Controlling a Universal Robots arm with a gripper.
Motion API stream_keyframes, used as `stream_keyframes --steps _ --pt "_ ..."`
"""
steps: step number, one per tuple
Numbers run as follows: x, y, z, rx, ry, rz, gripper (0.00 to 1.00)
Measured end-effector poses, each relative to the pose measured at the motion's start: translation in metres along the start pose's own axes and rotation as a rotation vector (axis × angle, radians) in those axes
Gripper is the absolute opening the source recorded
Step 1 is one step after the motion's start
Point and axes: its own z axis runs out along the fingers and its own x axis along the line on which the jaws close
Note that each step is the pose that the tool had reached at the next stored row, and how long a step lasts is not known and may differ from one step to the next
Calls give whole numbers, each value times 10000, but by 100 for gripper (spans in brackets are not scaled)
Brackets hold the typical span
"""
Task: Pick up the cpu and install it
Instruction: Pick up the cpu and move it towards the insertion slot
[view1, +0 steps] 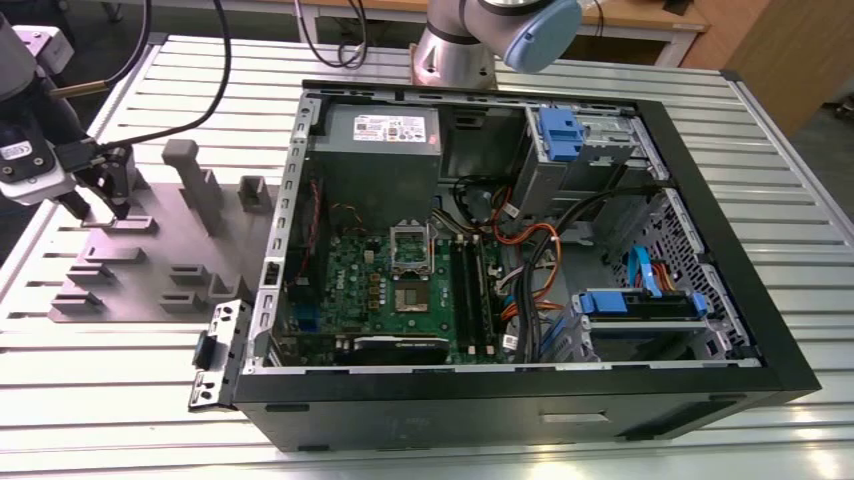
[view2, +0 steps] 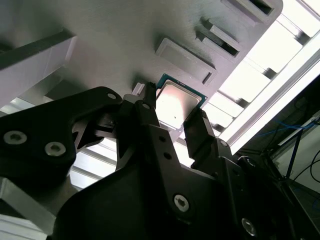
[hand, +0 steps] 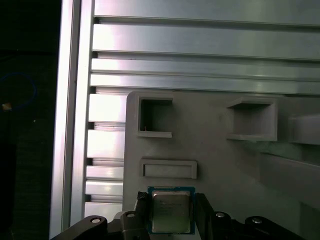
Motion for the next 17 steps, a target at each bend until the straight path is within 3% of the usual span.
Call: stream_keyframes --steps 17 --pt "0 2 -39 0 -1 0 47"
